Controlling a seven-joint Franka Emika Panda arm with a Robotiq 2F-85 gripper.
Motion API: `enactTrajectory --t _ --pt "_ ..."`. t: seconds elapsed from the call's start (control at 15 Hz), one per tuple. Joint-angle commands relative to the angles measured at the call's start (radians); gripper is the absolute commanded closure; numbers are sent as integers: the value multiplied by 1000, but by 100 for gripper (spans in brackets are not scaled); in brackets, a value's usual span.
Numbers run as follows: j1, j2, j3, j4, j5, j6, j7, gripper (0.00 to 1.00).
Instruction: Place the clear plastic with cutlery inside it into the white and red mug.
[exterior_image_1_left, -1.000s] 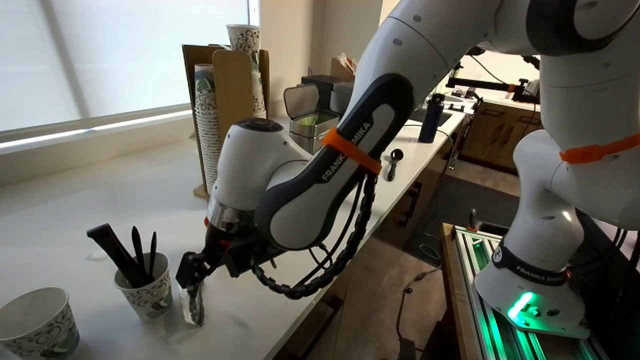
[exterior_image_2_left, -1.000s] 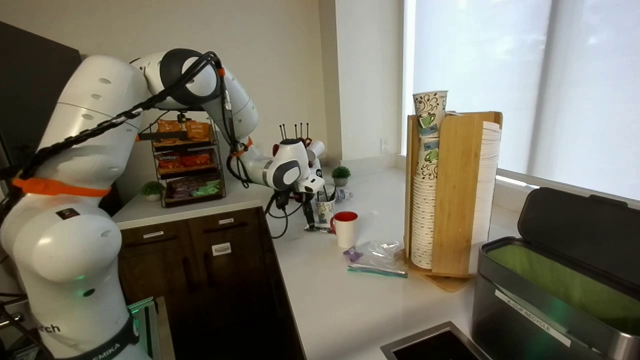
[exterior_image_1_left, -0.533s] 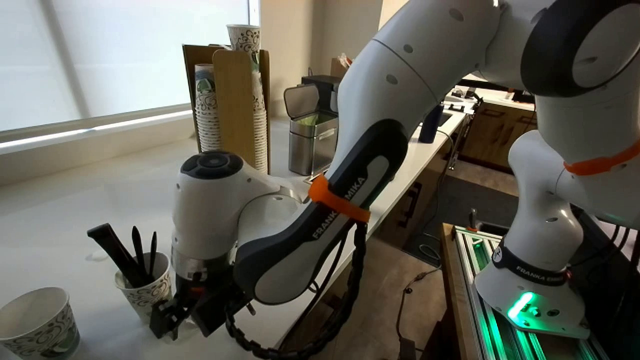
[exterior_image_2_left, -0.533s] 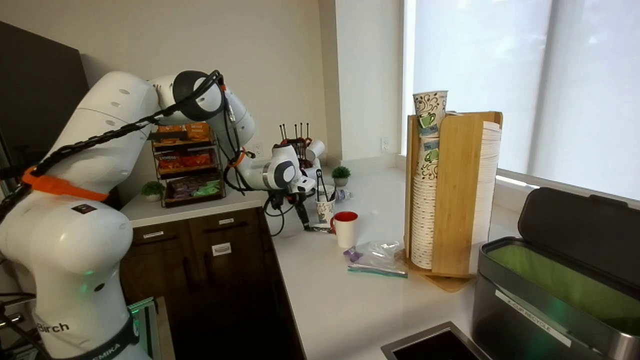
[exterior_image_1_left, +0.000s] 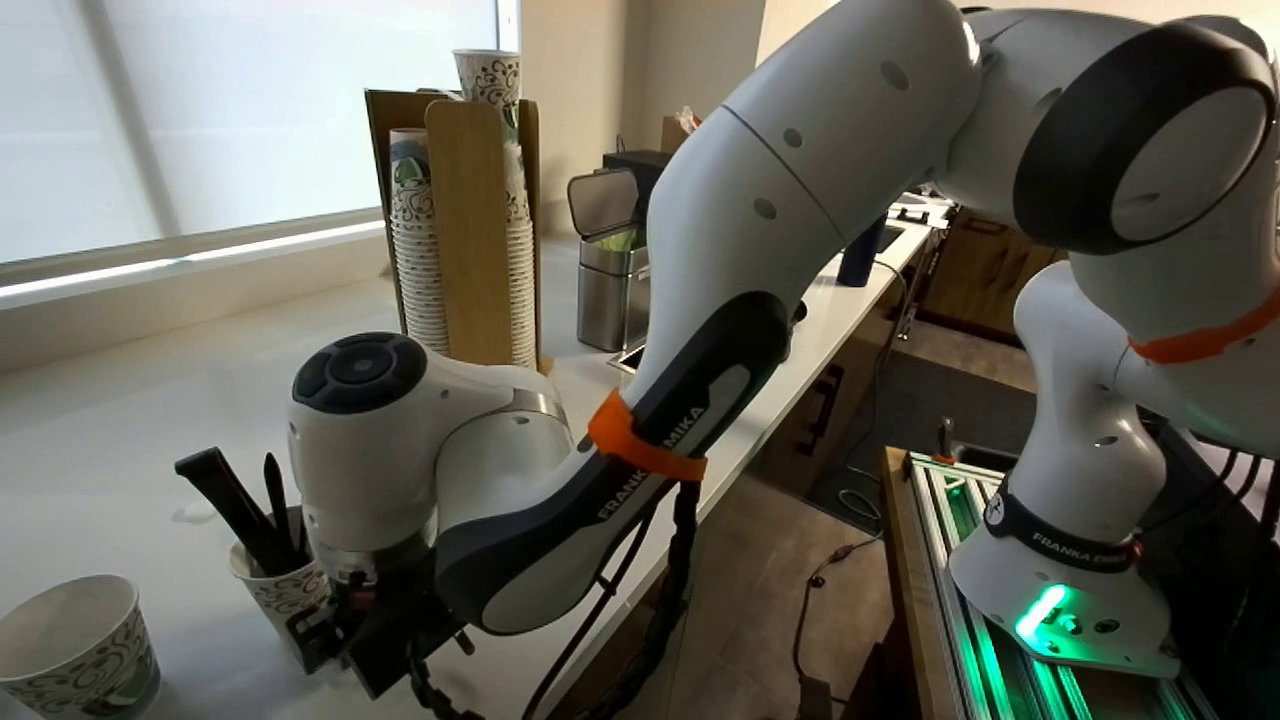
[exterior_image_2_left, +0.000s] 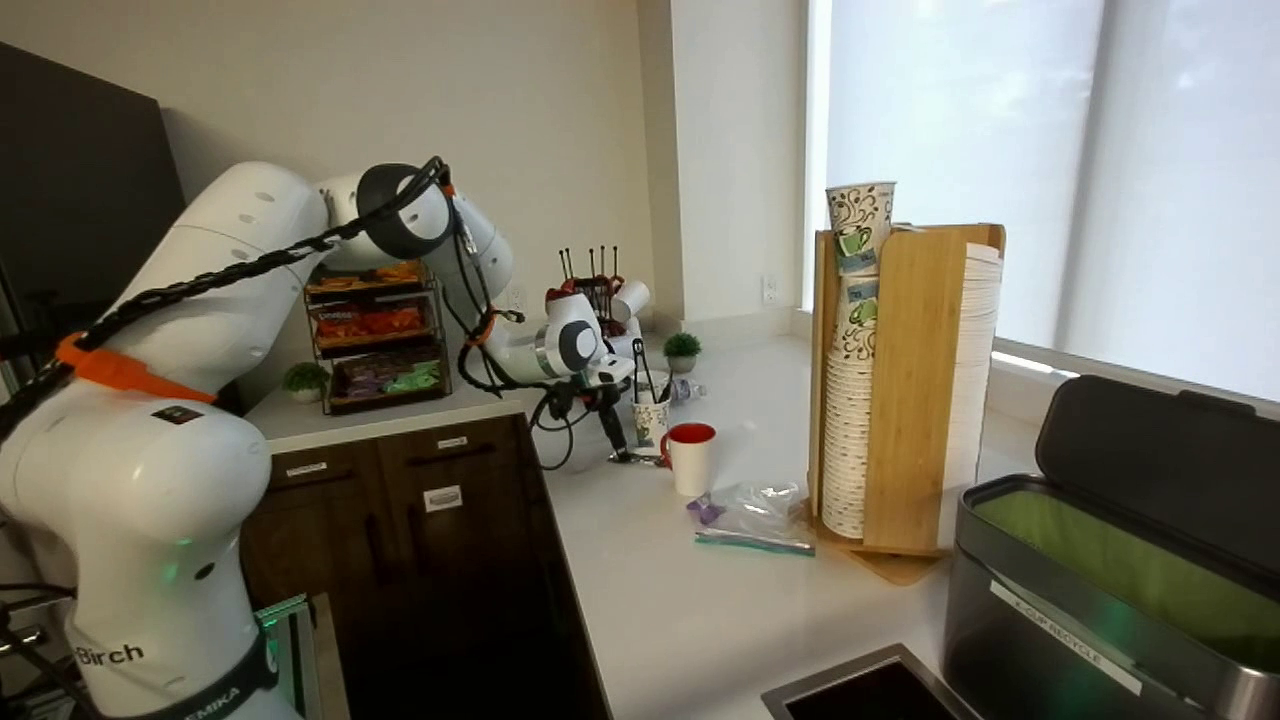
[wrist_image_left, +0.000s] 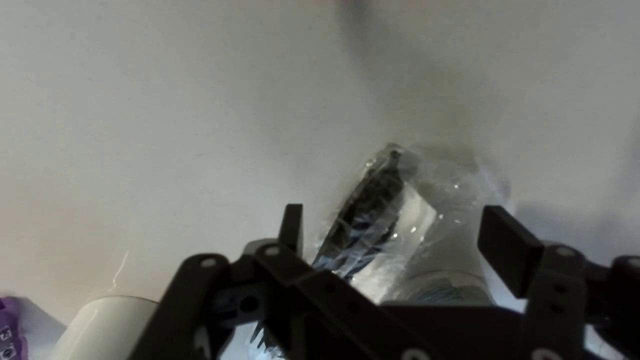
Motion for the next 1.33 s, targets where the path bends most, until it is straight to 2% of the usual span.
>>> enactTrajectory --t 0.0,0.27,0.47,0.53,0.8,1.27 --pt "4 47 -6 66 -38 -51 61 42" --pt "2 54 -2 81 -44 -58 80 73" --pt "10 9 3 34 -52 -31 96 96" --pt "1 -15 23 8 -43 -15 80 99" --pt "-10 -95 39 -82 -29 43 114 98" --pt "20 -203 -47 -227 -86 182 337 98"
